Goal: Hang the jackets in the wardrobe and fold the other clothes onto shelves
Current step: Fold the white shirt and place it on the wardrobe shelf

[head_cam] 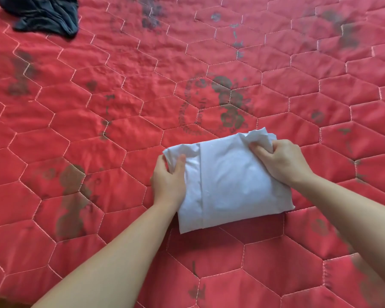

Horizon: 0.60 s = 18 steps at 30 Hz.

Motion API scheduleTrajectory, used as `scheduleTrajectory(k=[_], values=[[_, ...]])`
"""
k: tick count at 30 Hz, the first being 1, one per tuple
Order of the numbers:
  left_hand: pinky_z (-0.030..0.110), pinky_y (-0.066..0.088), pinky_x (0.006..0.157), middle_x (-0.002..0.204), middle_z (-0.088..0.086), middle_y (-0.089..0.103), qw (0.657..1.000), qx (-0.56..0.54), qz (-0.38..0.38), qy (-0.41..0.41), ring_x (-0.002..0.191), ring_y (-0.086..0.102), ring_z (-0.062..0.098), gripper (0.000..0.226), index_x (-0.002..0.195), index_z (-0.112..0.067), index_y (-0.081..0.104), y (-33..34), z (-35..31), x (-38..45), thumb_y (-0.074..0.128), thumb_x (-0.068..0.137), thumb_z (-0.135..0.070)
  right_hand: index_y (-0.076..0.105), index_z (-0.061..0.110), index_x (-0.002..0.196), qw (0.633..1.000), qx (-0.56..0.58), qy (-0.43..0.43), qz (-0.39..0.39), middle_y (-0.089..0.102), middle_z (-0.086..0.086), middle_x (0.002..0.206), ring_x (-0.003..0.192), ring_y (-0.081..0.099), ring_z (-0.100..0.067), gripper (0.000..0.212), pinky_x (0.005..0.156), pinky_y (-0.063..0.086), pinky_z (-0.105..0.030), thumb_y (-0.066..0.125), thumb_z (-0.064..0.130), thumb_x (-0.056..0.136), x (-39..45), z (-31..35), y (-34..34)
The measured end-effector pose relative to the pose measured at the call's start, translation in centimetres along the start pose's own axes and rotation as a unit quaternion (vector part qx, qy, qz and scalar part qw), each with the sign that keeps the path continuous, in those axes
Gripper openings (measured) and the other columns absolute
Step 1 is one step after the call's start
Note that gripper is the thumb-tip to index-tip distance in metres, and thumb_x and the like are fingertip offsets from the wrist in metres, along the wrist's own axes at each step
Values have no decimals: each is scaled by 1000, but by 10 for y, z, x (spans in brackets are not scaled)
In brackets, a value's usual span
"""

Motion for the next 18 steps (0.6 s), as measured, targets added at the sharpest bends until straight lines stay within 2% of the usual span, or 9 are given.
scheduleTrajectory(k=[2,4,6,7,9,11,12,14,18], values=[[28,36,78,99,-1,57,996,65,-38,44,91,53,18,36,118,-20,50,-10,-9,1,65,89,-33,49,16,48,1000,-24,16,6,56,2,52,63,55,-23,56,54,37,-37,52,51,92,0,-1,3],[31,34,91,119,7,54,958,157,-88,222,108,47,20,50,129,-18,49,-13,-40,-11,64,83,-30,55,17,58,998,-50,39,-12,60,2,61,72,59,-27,50,58,39,-38,52,57,88,0,-7,2],[41,27,102,132,7,55,901,236,-41,361,124,42,22,51,130,-19,52,18,-61,-40,54,82,-36,60,21,92,991,-93,32,-88,64,0,91,89,60,-30,38,69,45,-39,54,57,85,-3,-7,-6],[46,20,108,139,6,53,878,277,8,391,132,38,24,52,133,-21,50,40,-63,-56,47,84,-39,57,18,111,983,-103,-15,-152,60,-4,109,101,57,-31,44,80,46,-42,54,54,85,-7,0,-11],[51,10,114,150,5,44,846,364,80,380,143,29,27,58,140,-20,47,76,-53,-73,37,87,-42,53,8,128,952,-80,-197,-219,54,-13,130,121,51,-34,51,100,40,-47,51,38,87,-23,27,-6],[52,7,114,153,4,40,835,419,106,341,145,27,28,63,143,-18,46,90,-36,-68,29,86,-41,57,5,128,929,-86,-333,-135,55,-14,135,130,47,-33,45,109,31,-47,45,26,90,-37,45,25],[52,7,114,153,3,40,833,431,112,328,146,26,27,65,144,-18,45,91,-29,-63,27,86,-40,57,6,131,924,-112,-354,-85,54,-11,139,134,44,-31,46,111,27,-45,41,27,92,-39,43,42],[52,8,114,154,3,37,837,435,109,313,146,26,28,65,147,-19,41,89,-19,-51,28,87,-42,49,10,140,930,-170,-324,-23,46,-7,148,142,33,-24,55,115,19,-42,32,37,95,-32,26,58],[52,10,114,155,8,36,830,447,76,325,144,30,34,67,146,-22,43,81,-7,-27,31,90,-55,28,13,152,933,-241,-268,1,22,-5,160,149,13,-17,69,120,6,-46,23,51,95,-15,-6,59]])
Point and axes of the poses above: each hand's wrist, its own x-axis towards the middle knuckle, its own y-axis out of the palm, z = x × y, the point moved 6 cm from there along x, towards the middle knuckle
